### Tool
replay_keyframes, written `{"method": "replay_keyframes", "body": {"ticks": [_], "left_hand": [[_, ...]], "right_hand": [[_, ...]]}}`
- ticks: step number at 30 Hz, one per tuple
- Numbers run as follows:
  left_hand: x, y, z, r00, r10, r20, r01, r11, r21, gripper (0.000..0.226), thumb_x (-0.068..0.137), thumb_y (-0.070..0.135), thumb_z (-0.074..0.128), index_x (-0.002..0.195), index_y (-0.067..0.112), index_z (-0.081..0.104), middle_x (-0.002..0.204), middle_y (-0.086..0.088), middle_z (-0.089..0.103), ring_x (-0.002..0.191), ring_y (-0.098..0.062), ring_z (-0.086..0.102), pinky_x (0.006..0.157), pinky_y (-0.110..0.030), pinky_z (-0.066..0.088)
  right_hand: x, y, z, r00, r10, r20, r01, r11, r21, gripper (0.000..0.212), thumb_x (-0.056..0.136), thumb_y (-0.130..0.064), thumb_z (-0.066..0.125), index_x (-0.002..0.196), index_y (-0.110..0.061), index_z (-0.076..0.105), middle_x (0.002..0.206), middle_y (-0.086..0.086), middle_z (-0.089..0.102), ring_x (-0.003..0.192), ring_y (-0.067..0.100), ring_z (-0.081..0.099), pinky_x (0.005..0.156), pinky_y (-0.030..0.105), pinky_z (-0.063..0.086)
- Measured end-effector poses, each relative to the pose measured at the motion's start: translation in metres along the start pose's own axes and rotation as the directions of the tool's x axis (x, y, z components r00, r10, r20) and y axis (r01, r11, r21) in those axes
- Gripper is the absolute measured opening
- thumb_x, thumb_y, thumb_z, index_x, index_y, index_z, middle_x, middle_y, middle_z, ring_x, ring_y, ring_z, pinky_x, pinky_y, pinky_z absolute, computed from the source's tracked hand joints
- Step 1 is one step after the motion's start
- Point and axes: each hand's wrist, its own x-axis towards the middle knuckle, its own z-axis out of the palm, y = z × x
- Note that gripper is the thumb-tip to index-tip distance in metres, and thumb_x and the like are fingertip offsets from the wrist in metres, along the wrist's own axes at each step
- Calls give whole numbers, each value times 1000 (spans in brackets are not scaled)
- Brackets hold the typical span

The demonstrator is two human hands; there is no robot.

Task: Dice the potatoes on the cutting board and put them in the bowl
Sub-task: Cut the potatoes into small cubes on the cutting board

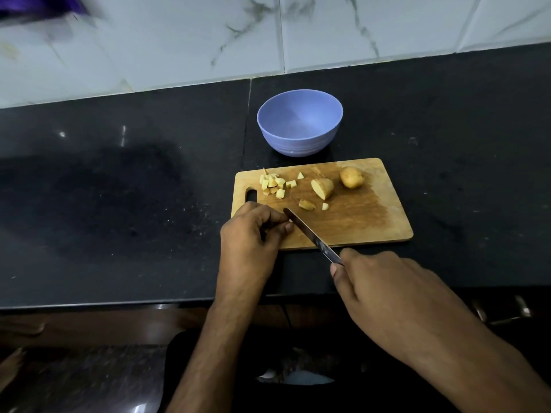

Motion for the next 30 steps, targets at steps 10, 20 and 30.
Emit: {"method": "replay_keyframes", "body": {"ticks": [10,20,30], "left_hand": [[-4,3,4,998,37,-44,-33,996,86,1,90,18,75,90,19,76,92,12,62,89,-2,59,73,-5,41],[-3,-4,9,992,100,-76,-86,982,167,15,101,15,58,102,14,72,102,6,59,97,-12,57,84,-29,50],[-6,0,8,988,127,91,-143,971,194,30,91,41,67,117,25,67,110,9,52,108,-13,52,85,-36,54]], "right_hand": [[14,11,-3,982,-29,189,37,999,-39,27,106,-43,26,105,-28,48,77,-8,54,64,4,52,50,22,34],[-1,22,-18,982,0,190,28,989,-147,22,104,-48,23,93,-35,36,75,-10,49,63,4,46,51,24,33],[6,29,-23,1000,21,23,-19,996,-92,26,103,-51,24,93,-36,44,68,-9,53,57,4,52,47,21,29]]}}
